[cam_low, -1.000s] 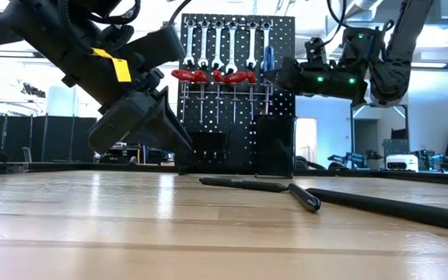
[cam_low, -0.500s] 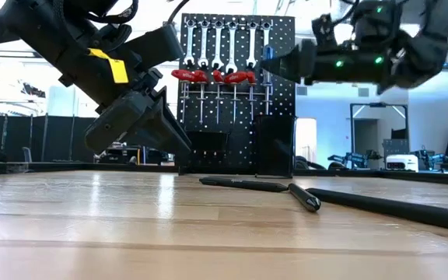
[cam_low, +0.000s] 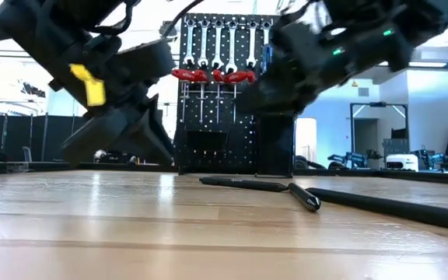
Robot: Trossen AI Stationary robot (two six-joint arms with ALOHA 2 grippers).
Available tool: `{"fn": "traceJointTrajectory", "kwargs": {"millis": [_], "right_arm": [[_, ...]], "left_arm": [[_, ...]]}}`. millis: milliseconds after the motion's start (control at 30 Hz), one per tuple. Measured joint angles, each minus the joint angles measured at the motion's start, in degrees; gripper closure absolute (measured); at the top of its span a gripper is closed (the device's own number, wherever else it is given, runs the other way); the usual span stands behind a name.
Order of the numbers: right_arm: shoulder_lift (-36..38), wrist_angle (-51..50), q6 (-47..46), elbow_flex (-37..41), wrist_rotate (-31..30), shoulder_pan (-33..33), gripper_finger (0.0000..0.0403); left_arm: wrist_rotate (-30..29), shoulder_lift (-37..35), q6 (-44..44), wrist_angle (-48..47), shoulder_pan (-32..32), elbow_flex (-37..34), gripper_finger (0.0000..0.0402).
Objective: Hang tools onto peg board
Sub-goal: Put the black pen into the black bin on the peg board
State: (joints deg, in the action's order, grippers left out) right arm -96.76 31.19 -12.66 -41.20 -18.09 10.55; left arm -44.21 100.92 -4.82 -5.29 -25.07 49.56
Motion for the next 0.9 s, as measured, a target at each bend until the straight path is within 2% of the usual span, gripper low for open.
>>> {"fn": "traceJointTrajectory", "kwargs": {"millis": [100, 233, 333, 433, 667, 900], "right_arm": [[-7.37, -2.02, -0.38, -5.82, -0.04, -0.38, 0.019], [-13.18, -16.2, -1.85, -14.84, -0.06, -2.58, 0.0162], [-15.82, -21.85, -4.12, -19.48, -0.08, -4.28, 0.0159], [-18.38, -22.07, -5.28, -21.61, -0.06, -4.81, 0.0168], [-20.87, -25.94, -8.26, -22.42, 1.6, -5.01, 0.0231], [-22.31, -27.16, -7.06, -22.56, 2.92, -5.01, 0.0351]], "left_arm": [[-0.31, -0.63, -2.53, -5.69, -0.45, 0.09, 0.0315], [-1.34, -0.72, -5.88, -9.24, -0.71, 0.09, 0.0315], [-1.42, -0.72, -6.63, -9.27, -0.69, 0.07, 0.0315], [-1.48, -0.72, -6.9, -9.24, -0.88, 0.07, 0.0315], [-1.48, -0.72, -7.26, -9.15, -1.03, 0.07, 0.0315], [-1.48, -0.72, -7.28, -8.84, -1.01, 0.07, 0.0315]]}}
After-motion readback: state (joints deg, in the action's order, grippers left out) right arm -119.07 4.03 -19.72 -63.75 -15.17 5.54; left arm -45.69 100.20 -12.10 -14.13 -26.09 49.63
